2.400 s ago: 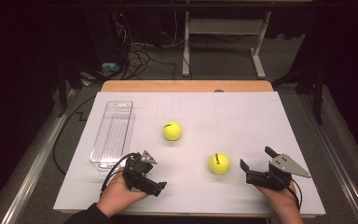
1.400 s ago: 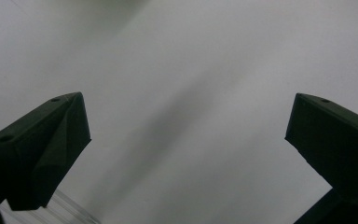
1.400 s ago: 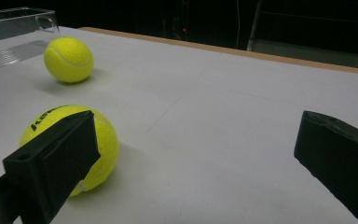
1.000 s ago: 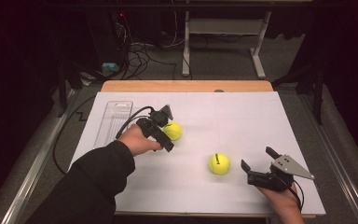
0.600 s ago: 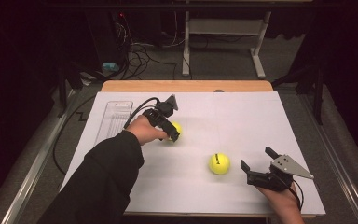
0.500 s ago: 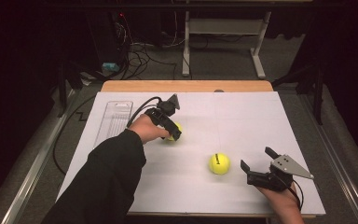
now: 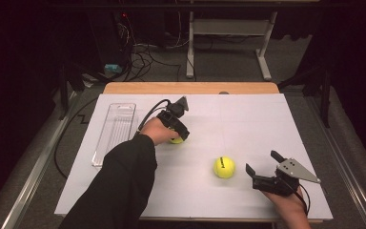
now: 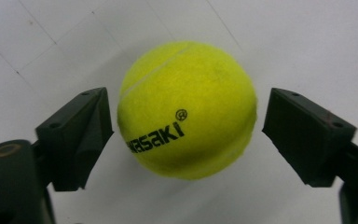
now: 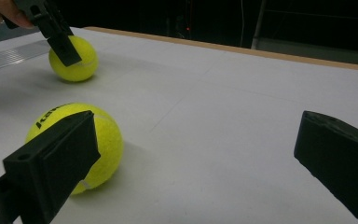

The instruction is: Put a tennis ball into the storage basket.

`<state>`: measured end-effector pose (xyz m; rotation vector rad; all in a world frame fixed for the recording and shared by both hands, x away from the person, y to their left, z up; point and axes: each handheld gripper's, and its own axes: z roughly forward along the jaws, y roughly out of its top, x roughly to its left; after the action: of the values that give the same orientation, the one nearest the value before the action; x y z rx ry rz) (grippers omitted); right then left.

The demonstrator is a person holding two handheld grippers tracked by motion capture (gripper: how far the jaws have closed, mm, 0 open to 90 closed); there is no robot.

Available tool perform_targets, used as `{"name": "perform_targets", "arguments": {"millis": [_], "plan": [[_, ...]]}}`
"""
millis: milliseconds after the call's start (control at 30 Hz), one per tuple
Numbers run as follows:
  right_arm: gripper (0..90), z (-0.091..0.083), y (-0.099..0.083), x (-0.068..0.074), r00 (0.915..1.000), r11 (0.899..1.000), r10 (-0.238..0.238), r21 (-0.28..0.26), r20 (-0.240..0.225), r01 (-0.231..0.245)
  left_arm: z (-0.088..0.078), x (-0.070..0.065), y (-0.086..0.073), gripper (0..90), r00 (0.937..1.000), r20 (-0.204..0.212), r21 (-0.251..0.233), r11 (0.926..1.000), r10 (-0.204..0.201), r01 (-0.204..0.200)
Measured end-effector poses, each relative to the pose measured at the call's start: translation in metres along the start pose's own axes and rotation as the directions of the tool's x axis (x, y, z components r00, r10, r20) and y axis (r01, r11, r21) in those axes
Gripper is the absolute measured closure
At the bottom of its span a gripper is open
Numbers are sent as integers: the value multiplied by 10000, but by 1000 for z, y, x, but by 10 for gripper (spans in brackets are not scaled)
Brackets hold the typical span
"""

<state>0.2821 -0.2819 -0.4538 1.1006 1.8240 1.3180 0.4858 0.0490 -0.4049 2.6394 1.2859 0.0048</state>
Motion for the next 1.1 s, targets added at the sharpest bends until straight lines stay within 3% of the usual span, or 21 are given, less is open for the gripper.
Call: {"name": "perform_targets", "arguments": {"millis": [100, 400, 633, 867, 1100], "plan": [[0, 0, 0, 0, 10000, 10000, -13, -4, -14, 13, 1, -1, 0, 258, 9999, -54, 64, 9999, 94, -93], [0, -1, 0, 0, 10000, 10000, -12, -25, 16, 12, -1, -3, -1, 273, 9997, -167, 98, 9998, 158, -156], [0, -1, 1, 0, 10000, 10000, 15, -33, 24, -15, -13, -6, -7, 273, 9994, -99, 145, 9993, 341, -339], [0, -1, 1, 0, 10000, 10000, -19, -56, 45, 20, -31, -8, -18, 273, 9987, -45, 99, 9987, 505, -505], [0, -1, 1, 1, 10000, 10000, 5, -39, 35, -5, -44, -17, -37, 273, 9957, 64, 162, 9955, 929, -930]]}}
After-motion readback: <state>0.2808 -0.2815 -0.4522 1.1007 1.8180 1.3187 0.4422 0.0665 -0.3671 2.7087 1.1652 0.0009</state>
